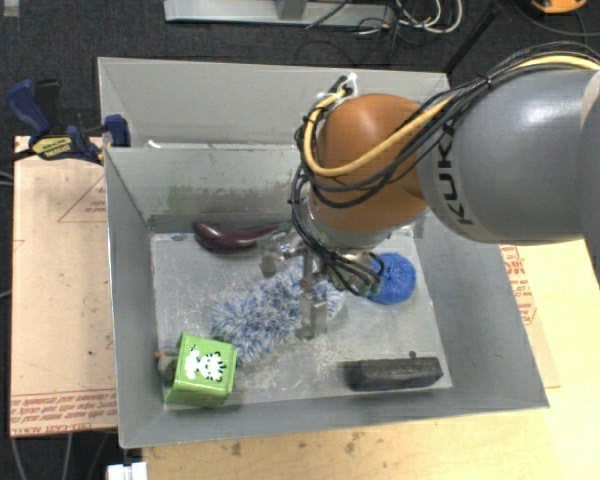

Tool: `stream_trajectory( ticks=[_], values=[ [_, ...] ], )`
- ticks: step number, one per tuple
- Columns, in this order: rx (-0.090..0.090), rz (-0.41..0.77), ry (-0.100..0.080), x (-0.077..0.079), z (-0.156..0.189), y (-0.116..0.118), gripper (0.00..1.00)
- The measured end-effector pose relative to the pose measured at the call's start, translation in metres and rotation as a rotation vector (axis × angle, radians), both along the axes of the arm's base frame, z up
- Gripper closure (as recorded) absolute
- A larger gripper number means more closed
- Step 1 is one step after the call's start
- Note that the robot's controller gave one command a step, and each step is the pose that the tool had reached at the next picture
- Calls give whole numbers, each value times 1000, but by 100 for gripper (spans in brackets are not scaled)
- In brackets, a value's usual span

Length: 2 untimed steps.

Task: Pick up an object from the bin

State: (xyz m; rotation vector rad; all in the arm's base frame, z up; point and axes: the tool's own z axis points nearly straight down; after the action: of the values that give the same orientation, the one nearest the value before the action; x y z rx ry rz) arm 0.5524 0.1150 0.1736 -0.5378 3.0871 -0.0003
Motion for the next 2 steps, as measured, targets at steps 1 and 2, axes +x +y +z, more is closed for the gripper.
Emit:
stream_trajectory(
  ticks=[1, 2],
  values=[
    [1, 1, 6, -1, -3, 1, 0],
    [0, 54, 0, 2, -19, 3, 0]
  ],
)
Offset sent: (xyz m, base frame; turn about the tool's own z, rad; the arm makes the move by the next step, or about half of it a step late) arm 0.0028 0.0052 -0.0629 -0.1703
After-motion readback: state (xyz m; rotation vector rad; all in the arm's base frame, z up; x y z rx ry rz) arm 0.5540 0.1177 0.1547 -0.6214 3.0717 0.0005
